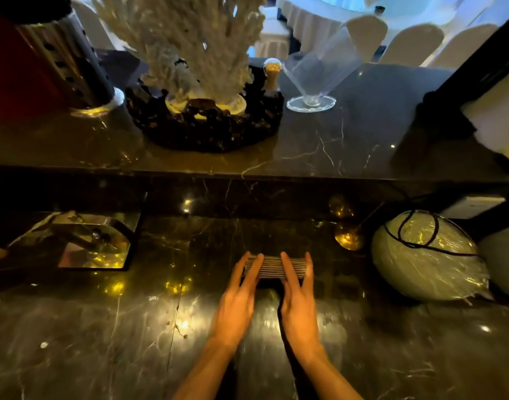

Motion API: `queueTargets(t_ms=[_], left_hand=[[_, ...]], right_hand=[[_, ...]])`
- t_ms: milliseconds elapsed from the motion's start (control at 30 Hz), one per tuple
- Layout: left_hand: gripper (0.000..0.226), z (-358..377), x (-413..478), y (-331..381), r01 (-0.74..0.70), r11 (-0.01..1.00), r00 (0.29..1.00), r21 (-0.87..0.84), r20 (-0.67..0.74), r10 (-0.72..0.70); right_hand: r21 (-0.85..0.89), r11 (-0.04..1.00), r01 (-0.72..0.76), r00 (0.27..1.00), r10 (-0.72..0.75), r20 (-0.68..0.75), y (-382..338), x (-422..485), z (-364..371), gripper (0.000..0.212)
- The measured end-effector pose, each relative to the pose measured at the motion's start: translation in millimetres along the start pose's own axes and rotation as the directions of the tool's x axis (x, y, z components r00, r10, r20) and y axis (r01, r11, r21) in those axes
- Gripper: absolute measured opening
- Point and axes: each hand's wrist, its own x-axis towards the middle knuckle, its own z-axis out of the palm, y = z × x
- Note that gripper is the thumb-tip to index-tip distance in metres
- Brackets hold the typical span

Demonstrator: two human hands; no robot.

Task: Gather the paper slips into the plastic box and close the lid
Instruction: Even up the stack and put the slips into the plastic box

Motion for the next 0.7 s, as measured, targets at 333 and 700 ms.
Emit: queueTargets(t_ms=[333, 700], left_hand=[[0.073, 11, 9, -4, -0.077, 0.997, 0.986, -0.026, -0.148, 0.073], [0.061, 21, 8, -9, 0.002, 0.996, 0.994, 0.092, -0.107, 0.008]], right_hand=[[0.034, 0.999, 0.036, 0.999, -0.035, -0.032, 15, 10, 8, 0.092], [-0.008, 0.997, 0.080, 0.997, -0.080, -0.024, 18, 8, 15, 0.087]])
